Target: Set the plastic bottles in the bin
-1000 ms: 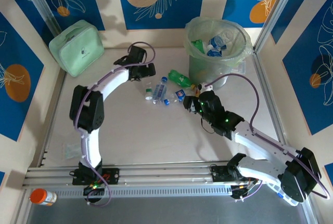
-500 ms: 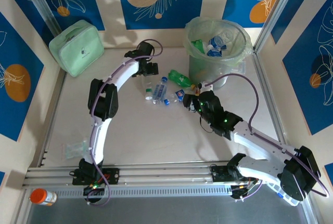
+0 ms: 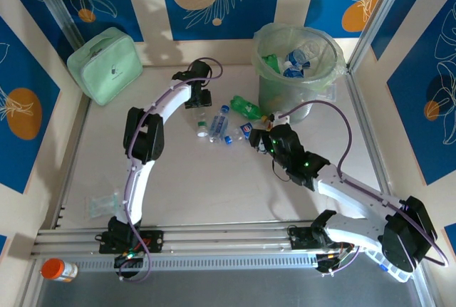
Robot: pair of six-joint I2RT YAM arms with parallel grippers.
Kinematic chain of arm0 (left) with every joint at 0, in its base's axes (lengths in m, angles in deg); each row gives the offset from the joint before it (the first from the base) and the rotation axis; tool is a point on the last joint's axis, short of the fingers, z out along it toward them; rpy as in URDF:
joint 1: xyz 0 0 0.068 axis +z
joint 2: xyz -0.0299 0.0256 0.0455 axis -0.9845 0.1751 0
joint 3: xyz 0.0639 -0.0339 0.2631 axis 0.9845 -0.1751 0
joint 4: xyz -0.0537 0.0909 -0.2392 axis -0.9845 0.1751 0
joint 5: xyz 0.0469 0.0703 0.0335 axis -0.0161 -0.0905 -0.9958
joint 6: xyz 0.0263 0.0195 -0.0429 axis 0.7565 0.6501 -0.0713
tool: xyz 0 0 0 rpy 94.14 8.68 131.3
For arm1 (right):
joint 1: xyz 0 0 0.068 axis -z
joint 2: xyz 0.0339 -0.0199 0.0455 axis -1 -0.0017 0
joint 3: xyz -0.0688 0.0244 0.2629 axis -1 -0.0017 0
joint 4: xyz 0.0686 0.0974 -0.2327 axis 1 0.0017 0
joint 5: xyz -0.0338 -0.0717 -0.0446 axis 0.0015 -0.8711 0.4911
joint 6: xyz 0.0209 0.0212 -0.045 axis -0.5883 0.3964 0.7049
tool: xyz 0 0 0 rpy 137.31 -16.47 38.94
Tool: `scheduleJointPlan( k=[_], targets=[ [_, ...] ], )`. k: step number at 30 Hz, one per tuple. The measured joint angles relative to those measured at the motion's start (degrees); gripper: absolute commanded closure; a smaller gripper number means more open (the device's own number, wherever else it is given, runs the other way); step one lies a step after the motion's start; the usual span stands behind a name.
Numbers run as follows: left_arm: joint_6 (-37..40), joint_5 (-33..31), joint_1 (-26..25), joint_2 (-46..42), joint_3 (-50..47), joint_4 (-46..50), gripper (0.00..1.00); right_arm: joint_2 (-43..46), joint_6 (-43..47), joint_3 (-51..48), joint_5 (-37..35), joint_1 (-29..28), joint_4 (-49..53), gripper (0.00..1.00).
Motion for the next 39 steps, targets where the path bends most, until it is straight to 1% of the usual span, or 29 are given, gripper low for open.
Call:
scheduleJointPlan(
  k=[2, 5, 8, 11, 13, 15, 16, 18, 20, 22, 25, 27, 30, 31, 33, 36, 39],
  targets=[
    [0.31, -0.76, 0.00, -0.28, -0.09, 0.42, 0.51, -0.26, 0.04, 0.00, 0.15, -0.02, 0.00, 0.49],
    [1.11, -1.88, 0.00, -2.95, -2.27, 0.72, 0.51, -0.24, 0.15, 0.00, 0.39, 0.00, -0.11, 0.49],
    [1.25, -1.46, 0.00, -9.94, -8.55, -0.57, 0.51, -0.13, 0.22, 0.00, 1.27, 0.00, -0.17, 0.48],
    [1.05, 1.97, 0.09, -21.31, -18.21, -5.25, 0.51, 0.68, 0.55, -0.09, 1.64, -0.35, -0.68, 0.46],
    [0.35, 4.85, 0.11, -29.66, -25.51, -10.08, 0.50, 1.97, 0.57, -0.74, 1.90, -0.61, -1.92, 0.45],
    [-1.31, 8.41, 0.11, -38.49, -34.03, -16.70, 0.49, 3.96, 0.57, -2.27, 3.93, -0.37, -3.87, 0.44],
    [-2.40, 10.32, 0.11, -42.18, -38.18, -20.57, 0.49, 4.92, 0.57, -3.30, 5.81, 0.09, -5.25, 0.43],
    [-5.88, 16.11, 0.15, -49.20, -48.17, -31.28, 0.50, 7.17, 0.52, -6.32, 11.58, 1.90, -9.20, 0.42],
    [-9.60, 21.86, 0.20, -52.24, -55.78, -40.68, 0.51, 8.24, -0.31, -8.52, 17.35, 4.52, -12.37, 0.39],
    [-13.57, 27.91, 0.22, -52.30, -61.31, -49.68, 0.52, 8.13, -2.25, -10.10, 23.37, 7.52, -15.80, 0.39],
    [-20.57, 36.04, 0.20, -51.52, -68.94, -64.11, 0.55, 4.96, -6.36, -10.56, 31.58, 11.21, -21.03, 0.36],
    [-25.55, 40.15, 0.20, -51.34, -73.00, -74.12, 0.57, 1.60, -8.76, -10.56, 36.37, 12.24, -24.87, 0.30],
    [-32.41, 44.70, -0.04, -49.92, -76.63, -89.00, 0.58, -2.69, -11.58, -10.54, 42.58, 12.33, -29.59, 0.17],
    [-34.45, 45.97, -0.15, -49.11, -77.42, -93.55, 0.58, -3.65, -12.31, -10.49, 44.15, 12.33, -30.36, 0.14],
    [-38.71, 48.30, -0.61, -47.01, -78.99, -102.62, 0.58, -5.16, -13.35, -10.47, 46.88, 12.02, -31.63, 0.12],
    [-43.06, 50.51, -1.18, -44.44, -81.20, -112.10, 0.58, -6.12, -14.01, -10.45, 49.83, 11.30, -33.70, 0.10],
    [-44.96, 51.89, -1.81, -43.45, -82.73, -116.43, 0.58, -6.32, -14.40, -10.40, 52.46, 10.47, -36.04, 0.08]
  ],
)
